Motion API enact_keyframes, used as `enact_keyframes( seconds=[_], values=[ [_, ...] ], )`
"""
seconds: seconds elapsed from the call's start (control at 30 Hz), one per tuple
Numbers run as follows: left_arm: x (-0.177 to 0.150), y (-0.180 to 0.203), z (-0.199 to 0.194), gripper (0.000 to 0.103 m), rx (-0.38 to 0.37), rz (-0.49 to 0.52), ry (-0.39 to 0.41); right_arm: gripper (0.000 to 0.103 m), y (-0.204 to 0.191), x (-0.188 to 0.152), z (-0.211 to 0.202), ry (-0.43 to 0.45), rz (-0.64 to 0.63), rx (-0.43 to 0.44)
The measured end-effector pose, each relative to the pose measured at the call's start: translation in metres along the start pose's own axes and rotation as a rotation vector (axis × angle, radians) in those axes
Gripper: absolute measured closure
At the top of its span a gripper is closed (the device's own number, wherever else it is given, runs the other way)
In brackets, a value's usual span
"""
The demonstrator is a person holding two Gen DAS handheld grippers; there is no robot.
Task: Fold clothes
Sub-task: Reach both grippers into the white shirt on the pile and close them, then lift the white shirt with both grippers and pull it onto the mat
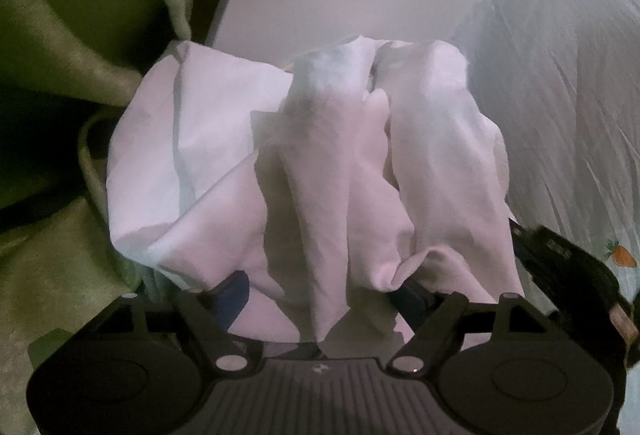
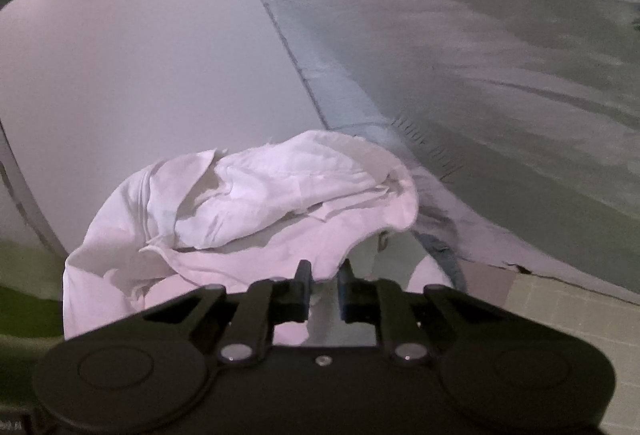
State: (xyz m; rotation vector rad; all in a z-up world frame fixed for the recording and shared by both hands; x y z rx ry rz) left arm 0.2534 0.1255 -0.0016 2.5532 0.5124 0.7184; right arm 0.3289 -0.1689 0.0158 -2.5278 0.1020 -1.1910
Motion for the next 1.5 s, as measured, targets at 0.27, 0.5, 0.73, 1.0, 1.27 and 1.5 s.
enact_keyframes(
  seconds=[0.27,0.5,0.73,1.0,1.27,1.5],
  values=[
    [-0.026,0.009,-0.020,0.024,0.043,0.068,0.035,0.099,0.039,-0.042,-0.110,0.148,-0.020,-0.171],
    [-0.079,0.012,-0.035,0.024,0.050,0.144,0.003,0.098,0.133,-0.162,-0.249,0.087,0.054,-0.595],
    [-0.128,0.025,-0.032,0.024,0.034,0.187,-0.065,0.096,0.179,-0.297,-0.308,-0.158,0.290,-0.747],
    [-0.123,0.045,-0.027,0.020,0.106,0.238,-0.015,0.002,0.175,-0.292,-0.295,-0.186,0.262,-0.704],
    [-0.105,0.035,-0.007,0.015,0.079,0.091,-0.007,0.001,0.205,-0.263,-0.247,-0.166,0.388,-0.577],
    [-0.104,0.028,0.009,0.021,0.075,0.047,-0.048,0.014,0.233,-0.252,-0.195,-0.220,0.497,-0.596]
  ],
)
Point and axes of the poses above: each gripper's, at about its wrist camera, not at the fingertips, and z roughly the way its jaws point, y to its right, x to its top, the point moved 4 cm from there along z, roughly the way its jaws point, and after that the axes turned 9 degrees about -y, right-handed, at the moved point
